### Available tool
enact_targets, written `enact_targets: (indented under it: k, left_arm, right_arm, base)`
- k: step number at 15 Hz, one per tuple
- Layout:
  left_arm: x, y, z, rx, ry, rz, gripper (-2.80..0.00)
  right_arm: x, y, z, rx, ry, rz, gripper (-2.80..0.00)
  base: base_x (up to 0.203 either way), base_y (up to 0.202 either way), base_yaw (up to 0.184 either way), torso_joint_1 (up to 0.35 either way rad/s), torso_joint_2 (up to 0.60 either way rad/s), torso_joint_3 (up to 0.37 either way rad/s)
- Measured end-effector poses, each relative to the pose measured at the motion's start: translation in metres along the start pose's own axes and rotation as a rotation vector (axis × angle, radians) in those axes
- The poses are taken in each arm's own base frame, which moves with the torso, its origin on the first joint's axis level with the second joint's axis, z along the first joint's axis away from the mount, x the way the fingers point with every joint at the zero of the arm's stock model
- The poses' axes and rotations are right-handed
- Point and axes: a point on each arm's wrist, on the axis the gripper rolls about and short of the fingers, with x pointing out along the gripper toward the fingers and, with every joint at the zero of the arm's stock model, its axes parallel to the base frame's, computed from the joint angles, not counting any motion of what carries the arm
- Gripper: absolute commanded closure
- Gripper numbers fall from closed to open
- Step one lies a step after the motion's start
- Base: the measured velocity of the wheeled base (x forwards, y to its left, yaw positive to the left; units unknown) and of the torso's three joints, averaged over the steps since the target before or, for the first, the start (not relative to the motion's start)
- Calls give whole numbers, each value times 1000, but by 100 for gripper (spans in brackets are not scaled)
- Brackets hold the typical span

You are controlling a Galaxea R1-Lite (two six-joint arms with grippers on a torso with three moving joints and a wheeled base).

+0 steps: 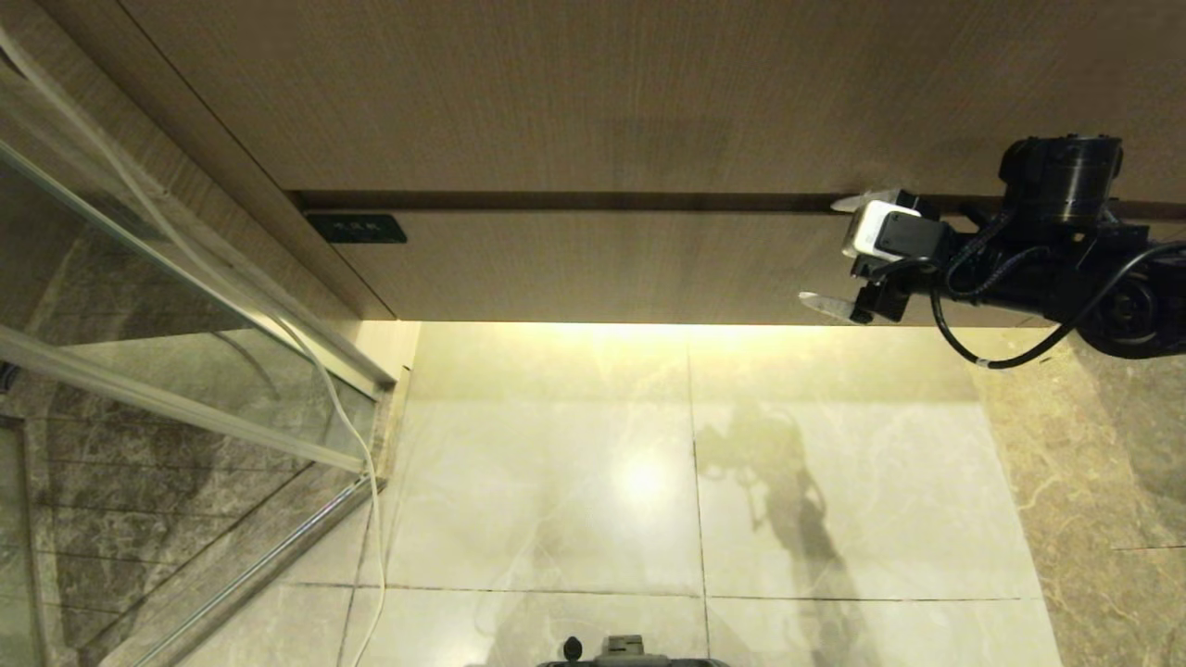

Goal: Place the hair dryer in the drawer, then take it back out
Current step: Pull open the drawer

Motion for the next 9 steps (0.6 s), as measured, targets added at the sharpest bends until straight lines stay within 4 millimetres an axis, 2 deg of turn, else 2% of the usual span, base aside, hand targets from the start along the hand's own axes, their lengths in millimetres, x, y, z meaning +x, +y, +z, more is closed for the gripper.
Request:
enact_targets:
  k: [9]
  left_arm:
    - [0, 0, 0, 0, 0, 0, 0]
  right_arm:
    - [17, 5, -11, 11, -7, -25, -280]
  base:
    - [0, 0, 0, 0, 0, 0]
